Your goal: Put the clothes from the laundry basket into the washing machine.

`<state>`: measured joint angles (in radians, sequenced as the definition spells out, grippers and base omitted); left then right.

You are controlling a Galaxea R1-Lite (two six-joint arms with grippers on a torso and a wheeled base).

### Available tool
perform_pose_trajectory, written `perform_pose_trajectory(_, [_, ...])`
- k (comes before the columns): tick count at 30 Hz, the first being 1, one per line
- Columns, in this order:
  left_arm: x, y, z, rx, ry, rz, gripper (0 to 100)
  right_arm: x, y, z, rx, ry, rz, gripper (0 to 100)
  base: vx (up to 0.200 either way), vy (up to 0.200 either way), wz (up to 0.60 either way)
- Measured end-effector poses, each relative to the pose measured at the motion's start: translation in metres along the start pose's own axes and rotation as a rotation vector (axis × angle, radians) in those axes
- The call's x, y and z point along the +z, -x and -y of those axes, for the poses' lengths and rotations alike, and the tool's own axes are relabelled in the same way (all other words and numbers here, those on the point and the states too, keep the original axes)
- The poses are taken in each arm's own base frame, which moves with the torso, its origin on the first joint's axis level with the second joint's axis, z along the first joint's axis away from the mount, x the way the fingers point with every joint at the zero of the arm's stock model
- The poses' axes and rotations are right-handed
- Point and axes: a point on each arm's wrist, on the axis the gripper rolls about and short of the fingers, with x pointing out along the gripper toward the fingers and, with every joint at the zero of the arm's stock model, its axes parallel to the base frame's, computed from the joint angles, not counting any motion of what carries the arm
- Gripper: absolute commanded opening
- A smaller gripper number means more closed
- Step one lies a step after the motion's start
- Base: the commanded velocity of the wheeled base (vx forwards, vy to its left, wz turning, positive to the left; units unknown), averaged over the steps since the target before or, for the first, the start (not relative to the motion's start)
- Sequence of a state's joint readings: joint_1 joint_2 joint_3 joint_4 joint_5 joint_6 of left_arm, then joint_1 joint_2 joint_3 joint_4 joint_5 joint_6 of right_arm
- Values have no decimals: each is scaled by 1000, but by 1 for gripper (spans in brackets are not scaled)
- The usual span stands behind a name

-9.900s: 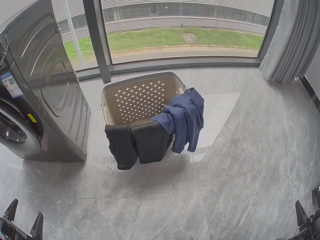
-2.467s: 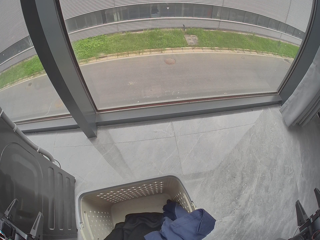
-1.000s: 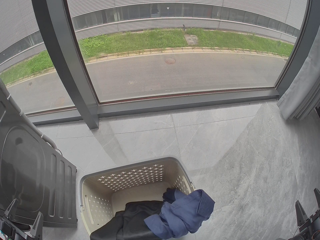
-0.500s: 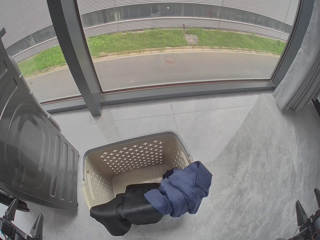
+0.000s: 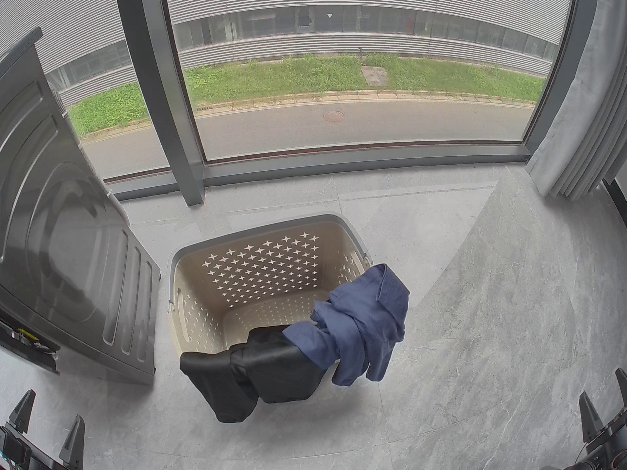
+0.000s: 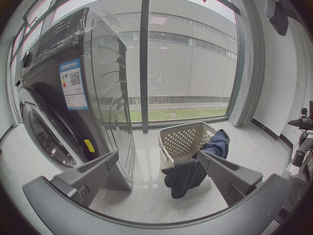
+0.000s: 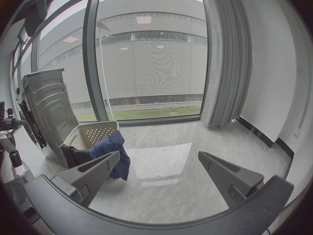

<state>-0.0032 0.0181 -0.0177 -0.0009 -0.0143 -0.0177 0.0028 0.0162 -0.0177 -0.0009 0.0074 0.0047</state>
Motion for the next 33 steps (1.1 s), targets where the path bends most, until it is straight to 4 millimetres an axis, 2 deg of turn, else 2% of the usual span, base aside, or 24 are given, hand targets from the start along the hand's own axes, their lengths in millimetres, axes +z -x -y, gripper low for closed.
perform_pose_trajectory(4, [0,0,0,1,0,1,100,0,0,0,0,0,0,100,-200,0,0])
perform_pose_trajectory(19, [0,0,0,-1,0,0,100,0,0,0,0,0,0,100,0,0,0])
perform_pose_trajectory(33, [0,0,0,0,0,1,100,0,0,0,0,0,0,100,0,200,0])
